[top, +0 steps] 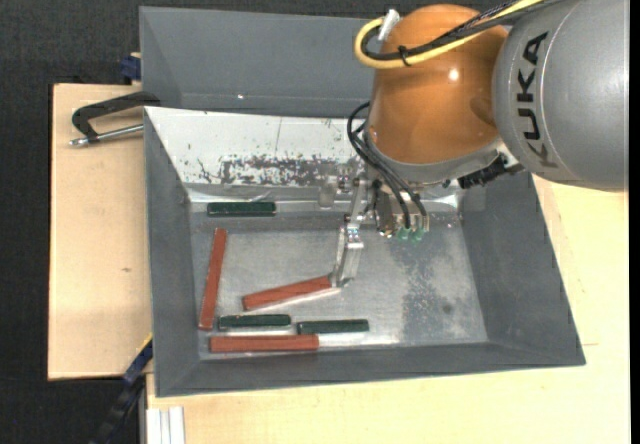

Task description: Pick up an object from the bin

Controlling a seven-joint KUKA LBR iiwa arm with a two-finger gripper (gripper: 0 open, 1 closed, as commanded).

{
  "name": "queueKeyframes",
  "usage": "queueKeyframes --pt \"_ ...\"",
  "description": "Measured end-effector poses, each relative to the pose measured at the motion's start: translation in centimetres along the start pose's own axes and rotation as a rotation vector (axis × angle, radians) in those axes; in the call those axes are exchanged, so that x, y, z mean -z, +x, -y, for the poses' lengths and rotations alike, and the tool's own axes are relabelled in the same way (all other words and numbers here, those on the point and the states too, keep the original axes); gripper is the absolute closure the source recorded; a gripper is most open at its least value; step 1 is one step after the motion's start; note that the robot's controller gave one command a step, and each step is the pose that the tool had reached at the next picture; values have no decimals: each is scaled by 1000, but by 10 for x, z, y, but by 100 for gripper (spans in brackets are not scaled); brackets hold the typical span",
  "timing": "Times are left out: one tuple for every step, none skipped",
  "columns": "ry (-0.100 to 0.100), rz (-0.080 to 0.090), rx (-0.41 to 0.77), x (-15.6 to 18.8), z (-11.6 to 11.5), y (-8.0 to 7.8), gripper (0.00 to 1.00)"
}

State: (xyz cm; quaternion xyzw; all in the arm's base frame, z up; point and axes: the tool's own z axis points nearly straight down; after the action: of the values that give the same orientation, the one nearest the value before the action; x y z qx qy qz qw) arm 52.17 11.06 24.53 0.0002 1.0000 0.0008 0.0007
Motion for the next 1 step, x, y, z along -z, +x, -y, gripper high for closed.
queueKeyframes --pt "0 0 0 0 0 0 0"
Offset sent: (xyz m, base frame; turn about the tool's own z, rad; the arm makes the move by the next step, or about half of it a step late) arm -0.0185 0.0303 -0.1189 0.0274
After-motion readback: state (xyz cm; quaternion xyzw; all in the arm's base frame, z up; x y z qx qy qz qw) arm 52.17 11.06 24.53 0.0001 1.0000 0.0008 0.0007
